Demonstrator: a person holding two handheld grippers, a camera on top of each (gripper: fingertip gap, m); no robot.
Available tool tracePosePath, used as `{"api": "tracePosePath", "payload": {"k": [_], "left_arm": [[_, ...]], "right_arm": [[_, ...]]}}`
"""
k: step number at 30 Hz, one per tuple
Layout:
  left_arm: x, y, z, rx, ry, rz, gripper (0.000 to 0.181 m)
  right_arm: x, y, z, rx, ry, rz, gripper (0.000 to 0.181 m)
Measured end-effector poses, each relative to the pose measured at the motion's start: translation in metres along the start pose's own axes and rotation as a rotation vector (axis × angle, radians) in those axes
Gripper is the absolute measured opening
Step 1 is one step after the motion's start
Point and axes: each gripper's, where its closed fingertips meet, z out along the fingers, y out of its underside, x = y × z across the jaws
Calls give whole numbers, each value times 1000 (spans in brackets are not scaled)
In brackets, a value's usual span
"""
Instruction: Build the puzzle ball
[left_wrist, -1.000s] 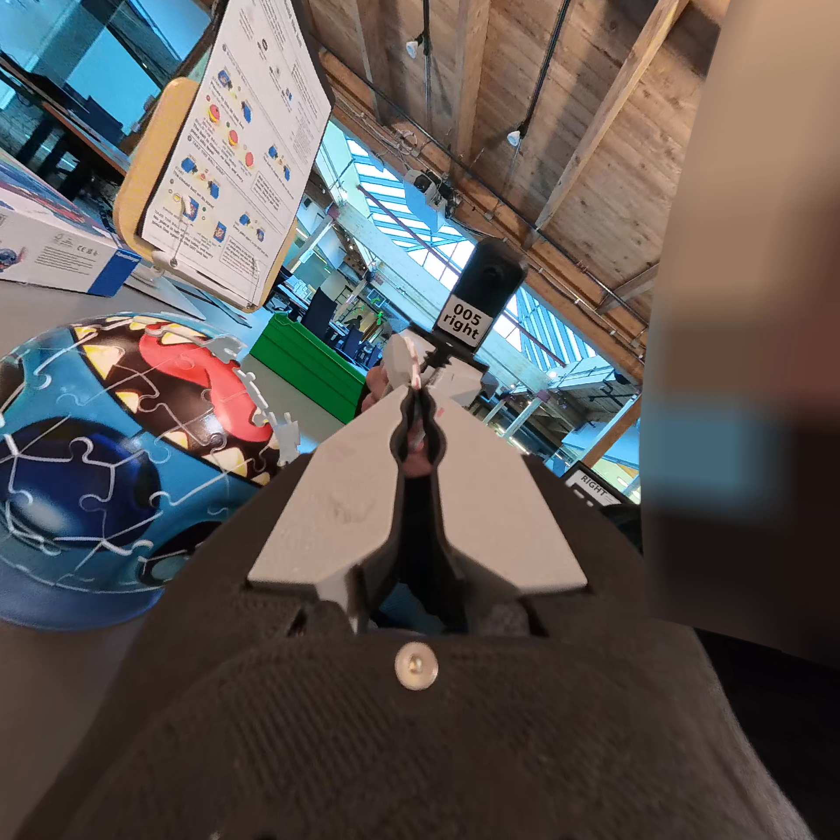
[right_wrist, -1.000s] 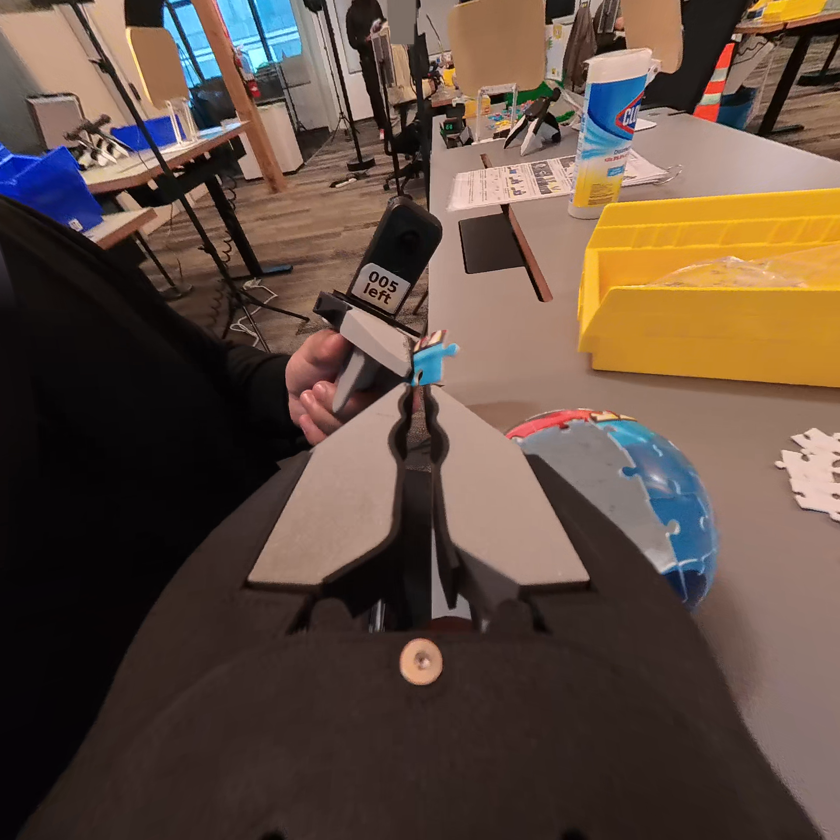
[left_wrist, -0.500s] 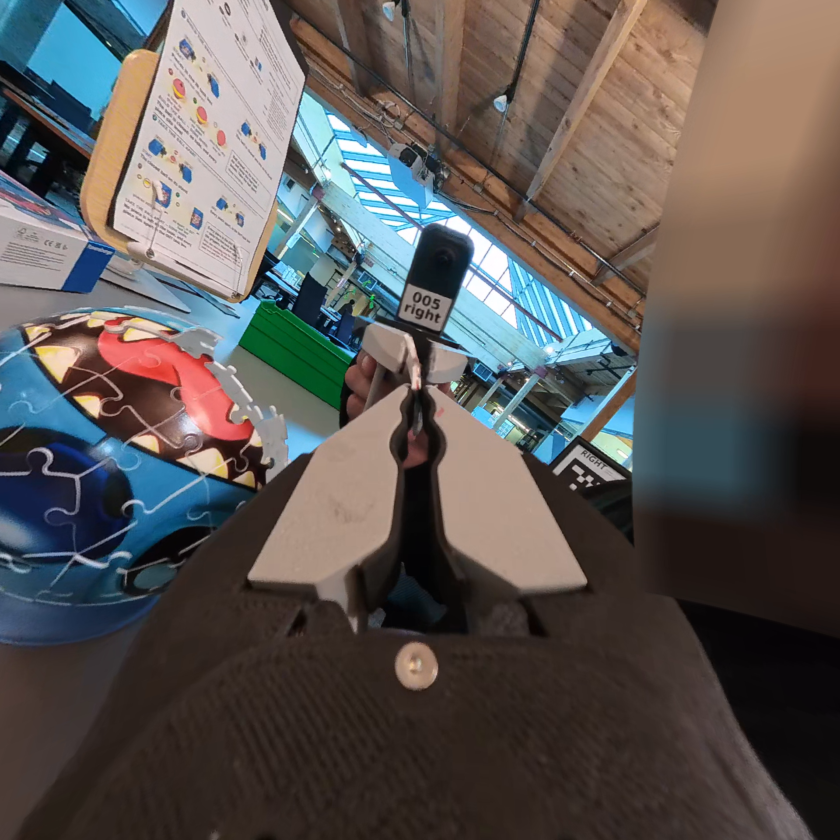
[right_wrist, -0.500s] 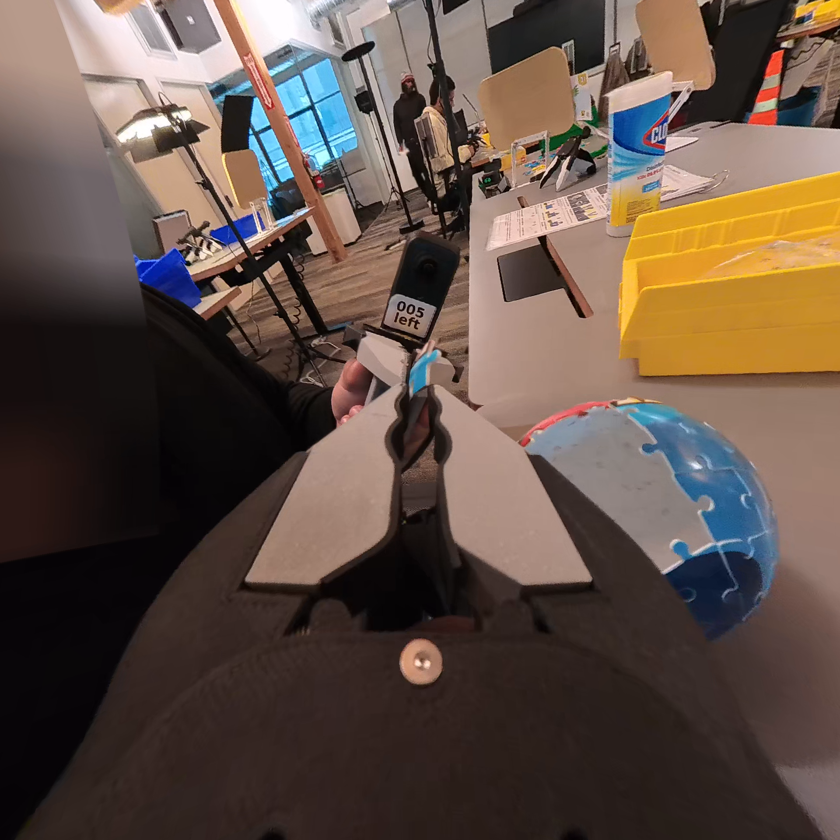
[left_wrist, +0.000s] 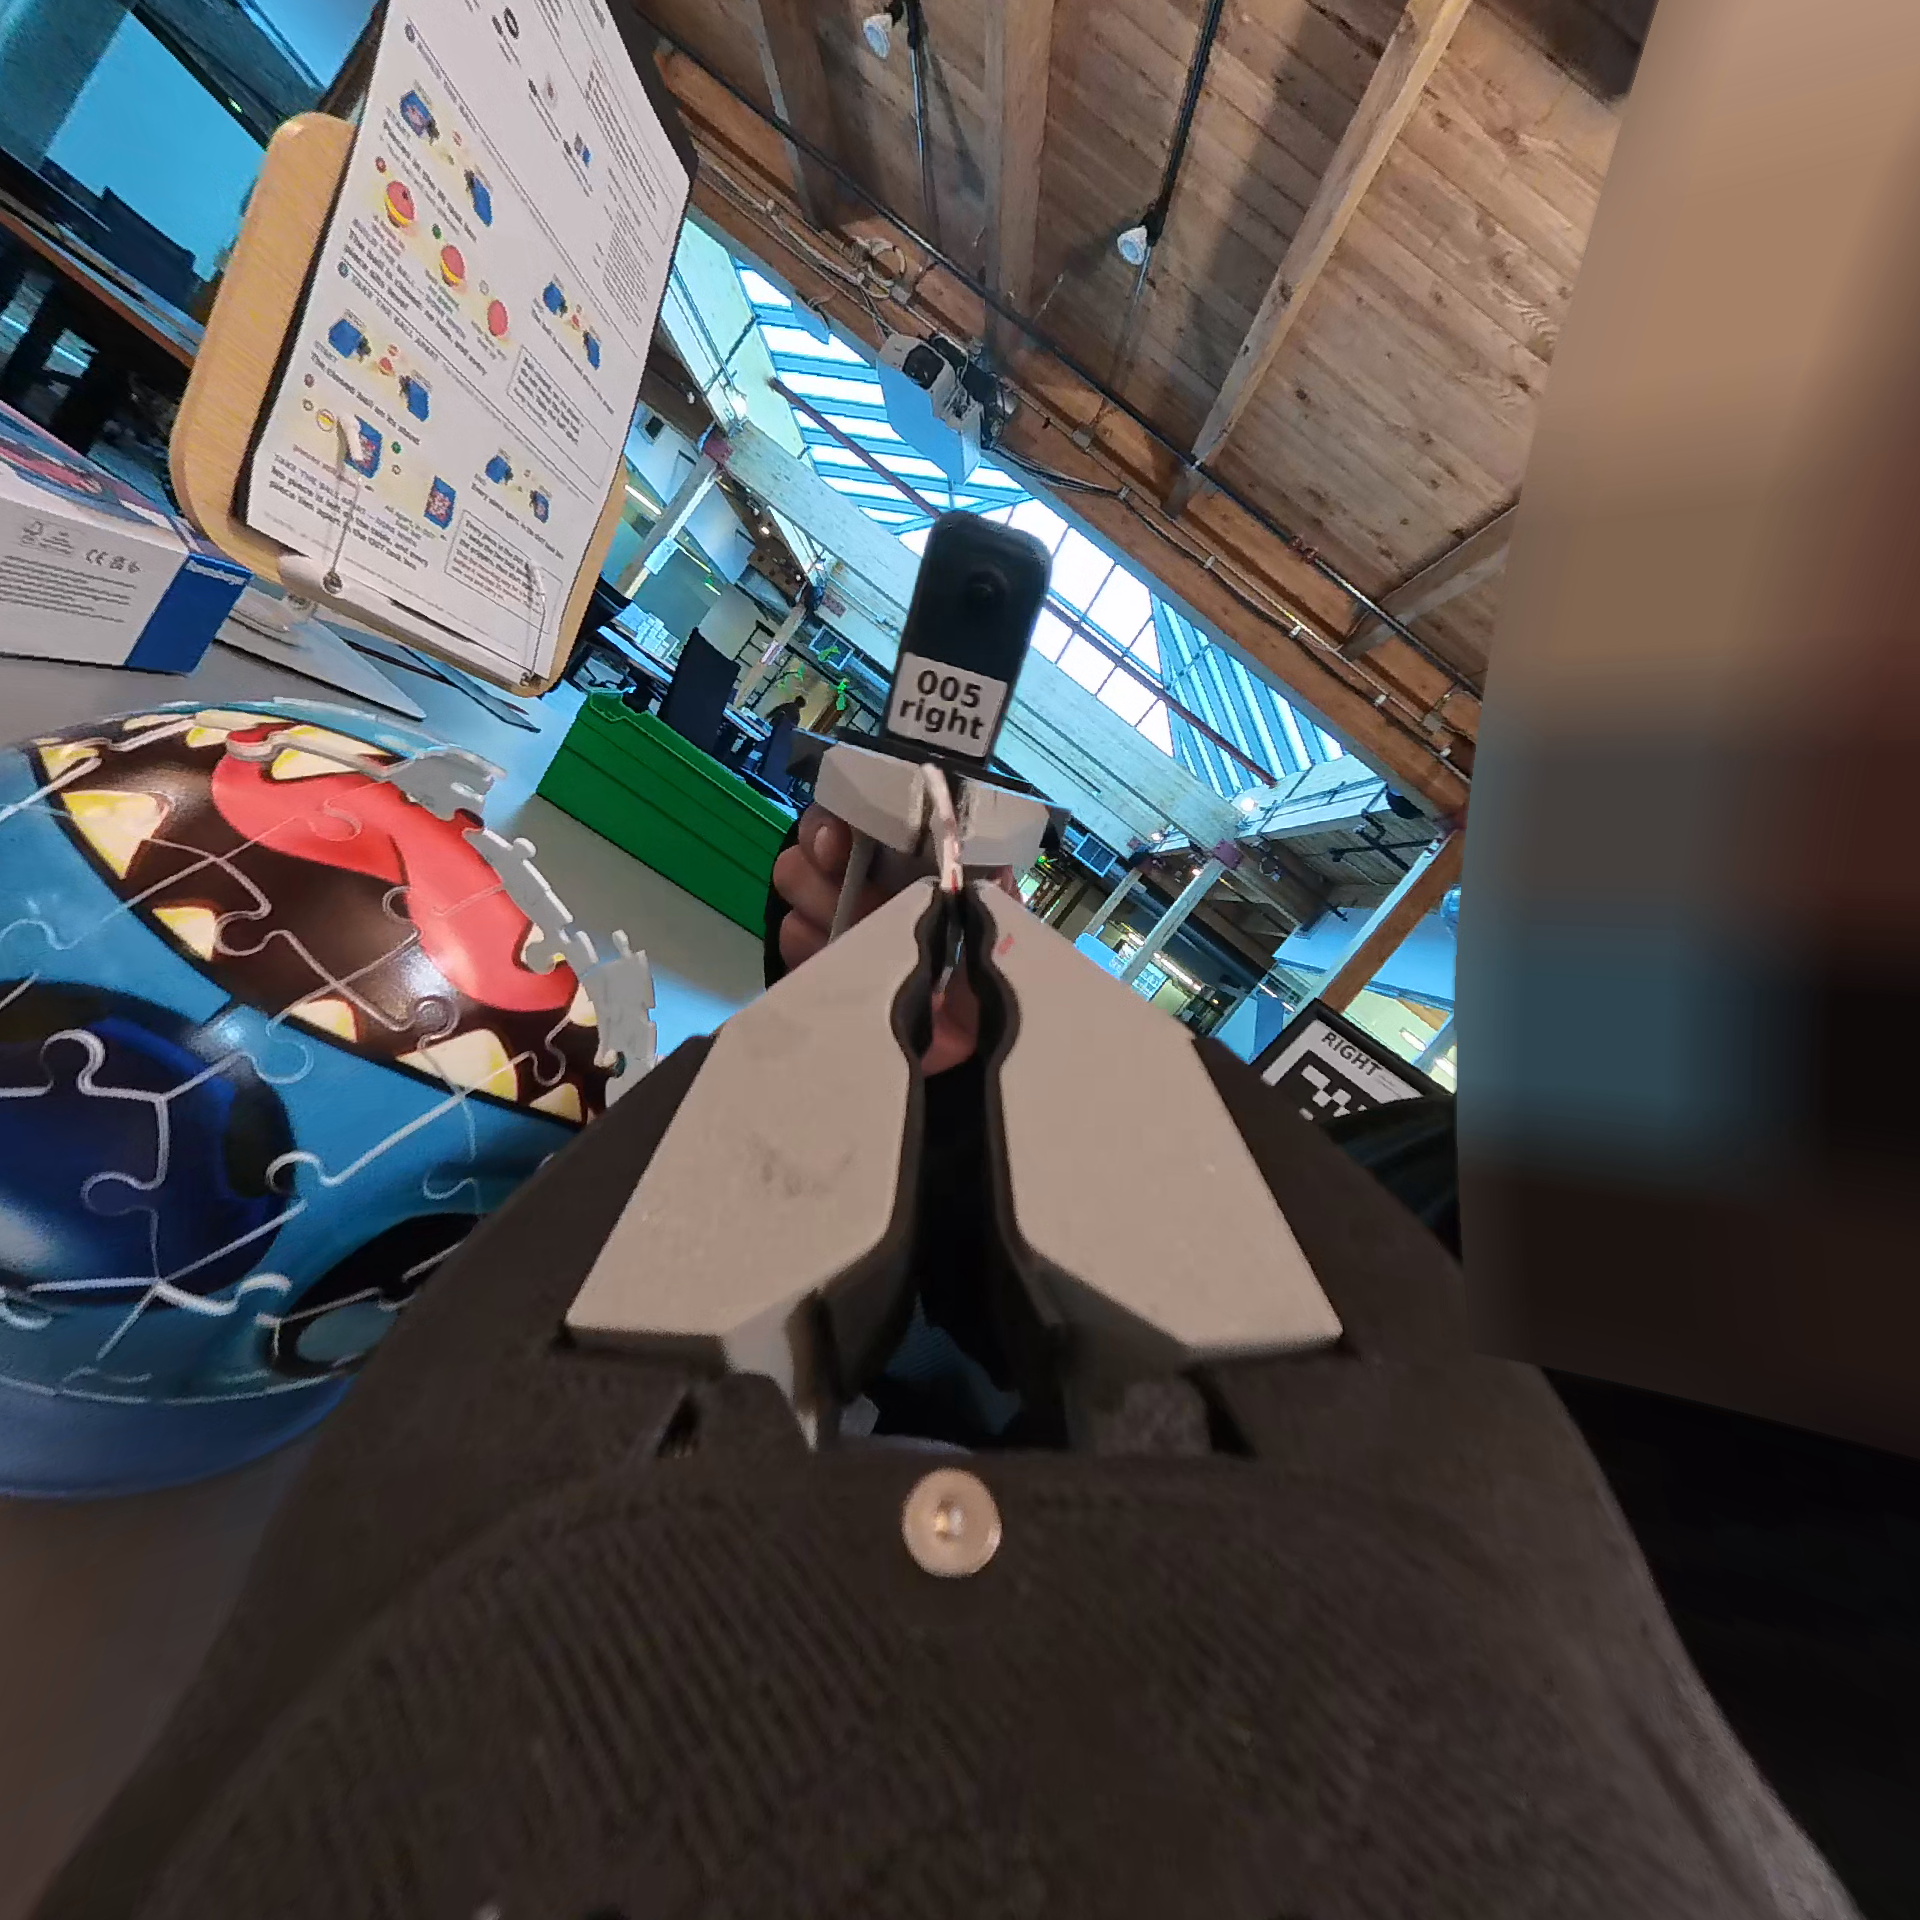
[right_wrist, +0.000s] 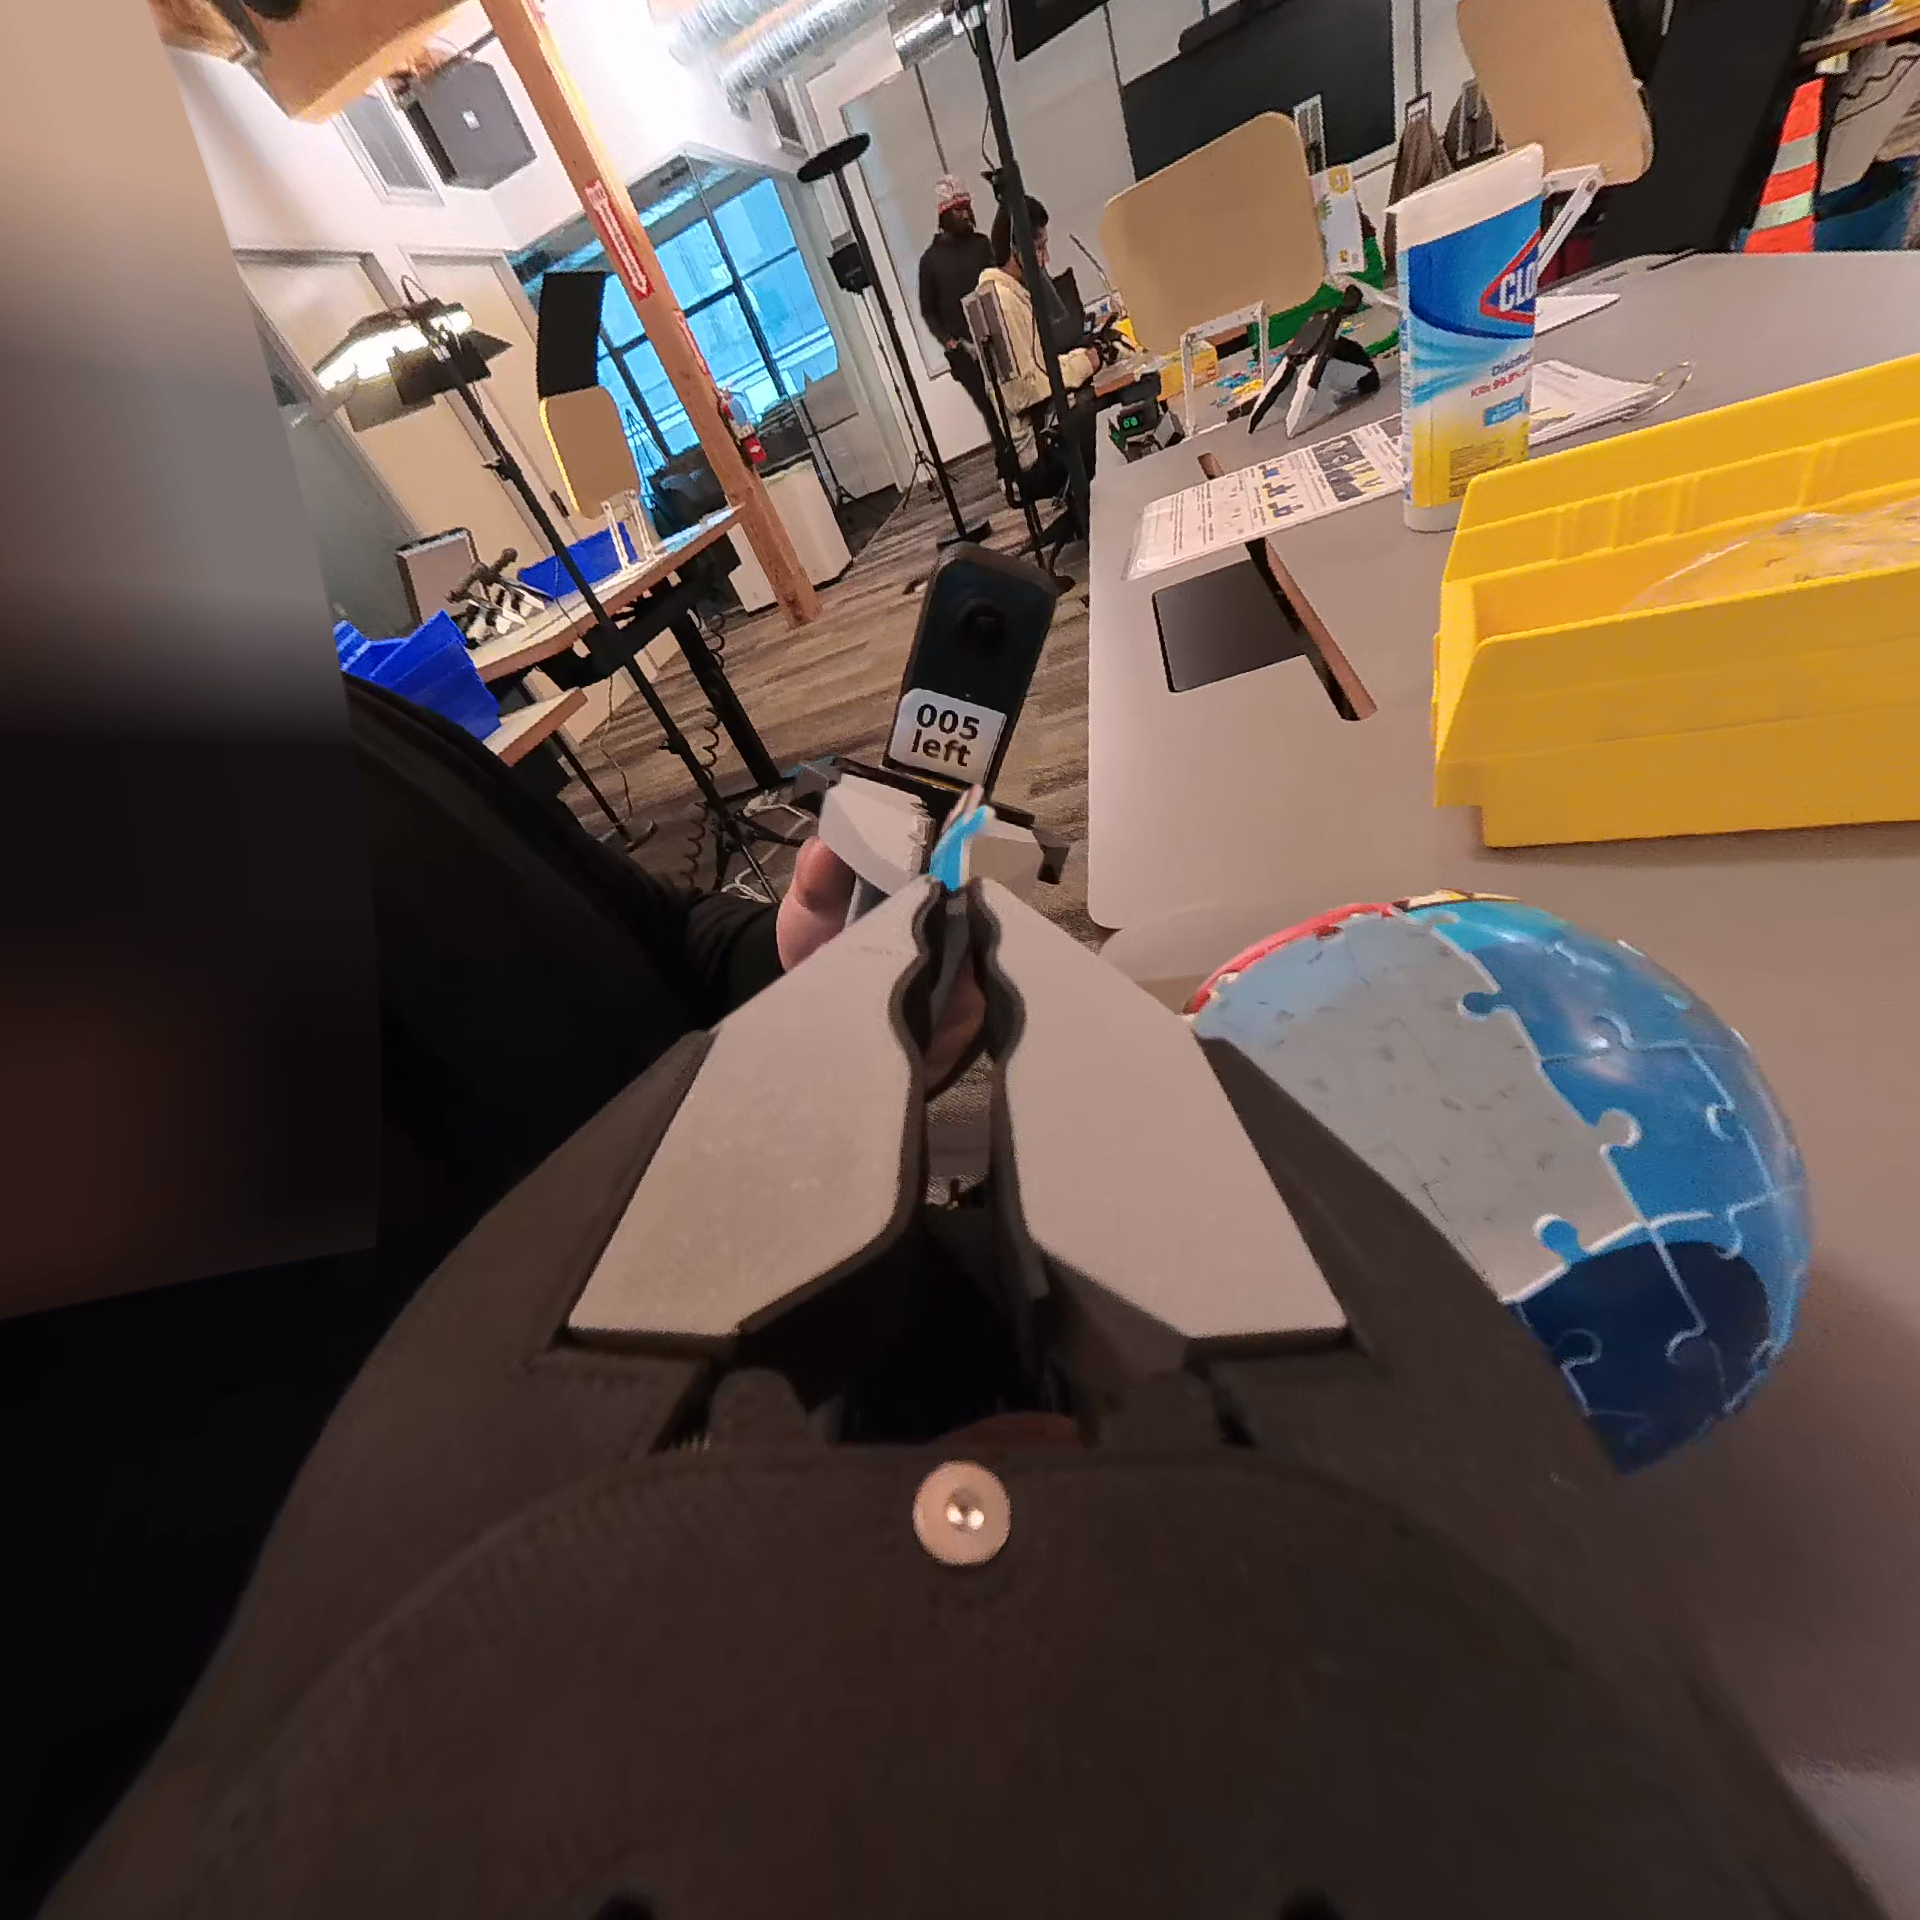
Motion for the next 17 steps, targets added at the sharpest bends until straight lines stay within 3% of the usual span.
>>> {"api": "tracePosePath", "payload": {"k": [8, 13, 15, 17], "left_arm": [[3, 5, 6, -10, 3, -5, 0], [3, 7, 5, -29, 0, 24, 3], [2, 8, 0, -79, -24, 128, 18], [-2, 3, -9, -130, -88, 333, 20]], "right_arm": [[-4, -1, 1, 36, -87, 102, 0], [-5, -2, 0, 11, -65, 68, 0], [-6, -11, -7, 33, -72, 75, 0], [-8, -19, -16, 44, -95, 104, 0]]}}
